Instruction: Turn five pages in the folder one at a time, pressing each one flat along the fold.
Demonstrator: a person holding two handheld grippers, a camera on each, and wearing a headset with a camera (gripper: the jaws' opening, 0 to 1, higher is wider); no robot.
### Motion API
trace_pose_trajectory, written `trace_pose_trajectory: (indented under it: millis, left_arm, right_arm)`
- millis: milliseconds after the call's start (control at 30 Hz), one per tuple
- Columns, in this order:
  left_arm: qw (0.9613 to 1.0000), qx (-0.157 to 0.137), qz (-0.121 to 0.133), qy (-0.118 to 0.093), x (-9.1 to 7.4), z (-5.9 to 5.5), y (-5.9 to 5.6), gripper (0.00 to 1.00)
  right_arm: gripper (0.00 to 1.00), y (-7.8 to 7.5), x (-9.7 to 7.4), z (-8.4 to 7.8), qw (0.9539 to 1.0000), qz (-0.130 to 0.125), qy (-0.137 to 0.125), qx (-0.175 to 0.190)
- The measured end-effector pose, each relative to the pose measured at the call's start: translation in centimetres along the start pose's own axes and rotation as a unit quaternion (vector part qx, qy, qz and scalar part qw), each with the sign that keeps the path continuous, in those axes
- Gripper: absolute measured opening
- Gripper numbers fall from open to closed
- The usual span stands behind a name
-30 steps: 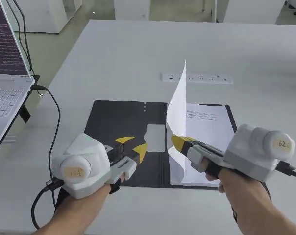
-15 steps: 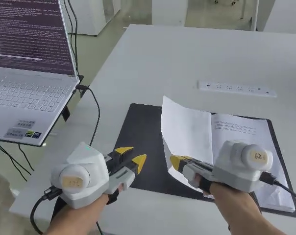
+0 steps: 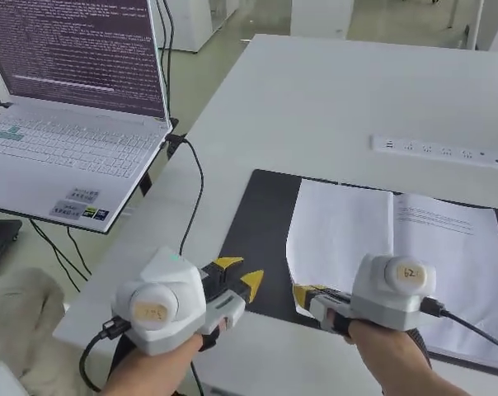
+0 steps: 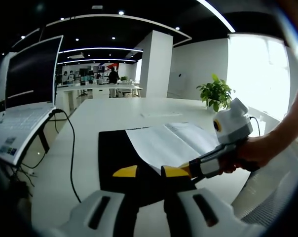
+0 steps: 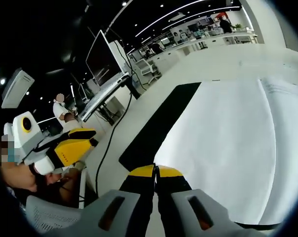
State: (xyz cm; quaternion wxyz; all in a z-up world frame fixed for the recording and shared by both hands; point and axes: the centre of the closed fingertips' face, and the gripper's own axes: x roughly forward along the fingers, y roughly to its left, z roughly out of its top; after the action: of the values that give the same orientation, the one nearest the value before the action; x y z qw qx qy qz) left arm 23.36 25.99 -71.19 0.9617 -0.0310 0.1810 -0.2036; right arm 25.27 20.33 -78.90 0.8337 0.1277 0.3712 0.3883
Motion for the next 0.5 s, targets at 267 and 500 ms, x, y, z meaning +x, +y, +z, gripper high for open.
trace_pose_trajectory:
  millis: [267,500]
  left_arm:
    - [0.9999,0.002,0.0,0.011,0.0,-0.9,0.0,0.16]
    - [0.9995,0.016,-0.015,0.024,1.1,-1.4,-0.9,0.15]
  right_arm:
    - [0.08,0.8,0.0,-1.3,0.9997,0.015,0.018,0.012]
    - [0.05,0.2,-1.6,-1.0,0.9997,0.013,0.002,0.02]
